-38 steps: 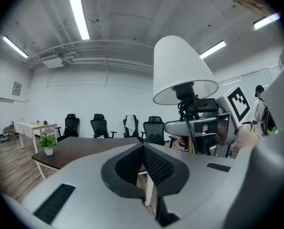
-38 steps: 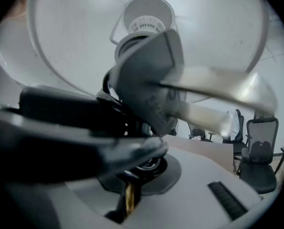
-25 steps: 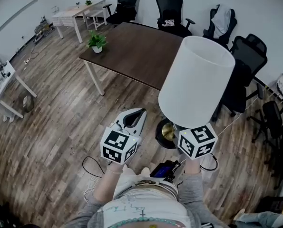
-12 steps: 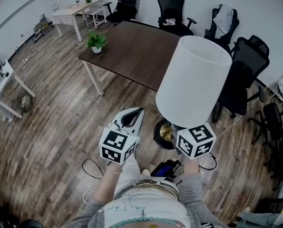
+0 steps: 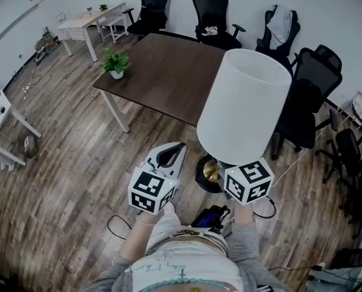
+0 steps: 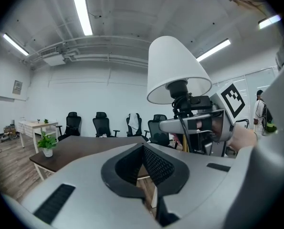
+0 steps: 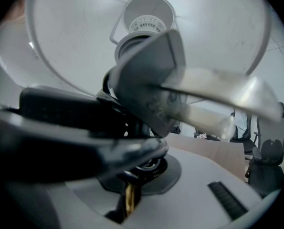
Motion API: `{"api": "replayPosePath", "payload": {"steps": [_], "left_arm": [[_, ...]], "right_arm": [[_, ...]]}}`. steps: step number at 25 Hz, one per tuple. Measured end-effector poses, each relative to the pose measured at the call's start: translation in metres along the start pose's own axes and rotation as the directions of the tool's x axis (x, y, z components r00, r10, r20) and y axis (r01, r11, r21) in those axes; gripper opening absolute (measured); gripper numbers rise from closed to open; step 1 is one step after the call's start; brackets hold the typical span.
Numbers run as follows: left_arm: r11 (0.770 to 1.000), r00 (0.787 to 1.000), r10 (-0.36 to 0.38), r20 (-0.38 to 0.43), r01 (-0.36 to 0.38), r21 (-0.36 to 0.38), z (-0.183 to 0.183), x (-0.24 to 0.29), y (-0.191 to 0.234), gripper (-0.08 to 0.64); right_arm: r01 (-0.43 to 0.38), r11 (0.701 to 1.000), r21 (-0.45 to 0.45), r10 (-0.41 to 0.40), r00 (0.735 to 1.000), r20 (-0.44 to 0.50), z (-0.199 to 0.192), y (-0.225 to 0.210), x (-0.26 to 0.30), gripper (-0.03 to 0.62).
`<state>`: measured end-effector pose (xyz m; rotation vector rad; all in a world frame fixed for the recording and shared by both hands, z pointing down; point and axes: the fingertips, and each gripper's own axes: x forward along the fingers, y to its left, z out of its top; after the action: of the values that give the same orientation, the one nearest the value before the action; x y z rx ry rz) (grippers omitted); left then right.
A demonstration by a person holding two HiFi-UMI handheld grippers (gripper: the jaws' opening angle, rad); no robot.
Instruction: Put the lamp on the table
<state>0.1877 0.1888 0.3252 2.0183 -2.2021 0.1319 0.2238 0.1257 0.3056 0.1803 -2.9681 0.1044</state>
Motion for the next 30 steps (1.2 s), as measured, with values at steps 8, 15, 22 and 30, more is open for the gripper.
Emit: {"api": "replayPosePath", "payload": {"steps": [8, 15, 22, 30], "left_arm": [[0.999, 0.999, -0.040, -0.007, 0.040, 0.008, 0.001, 0.022, 0.040, 0.012], [0.997, 0.997, -0.071, -0.003, 0.071, -0.001, 0.001, 0.034, 0.077, 0.012], [0.996, 0.996, -0.084, -0.008, 0.084, 0.005, -0.001, 0.035, 0.108, 0.012], [0.997, 0.997, -0.080, -0.012, 0.079, -0.017, -0.003, 0.031, 0.128, 0.012]], "right_arm": [[0.023, 1.000, -0.003, -0.023, 1.000, 0.001, 0.008, -0.009, 0.041, 0.018], [0.033, 0.999, -0.018, -0.033, 0.999, -0.008, 0.011, -0.010, 0.080, 0.018], [0.040, 0.999, -0.012, -0.040, 0.999, -0.012, 0.011, -0.003, 0.112, 0.018], [0.024, 1.000, 0.011, -0.024, 0.999, -0.035, 0.013, -0.001, 0.135, 0.018]]}}
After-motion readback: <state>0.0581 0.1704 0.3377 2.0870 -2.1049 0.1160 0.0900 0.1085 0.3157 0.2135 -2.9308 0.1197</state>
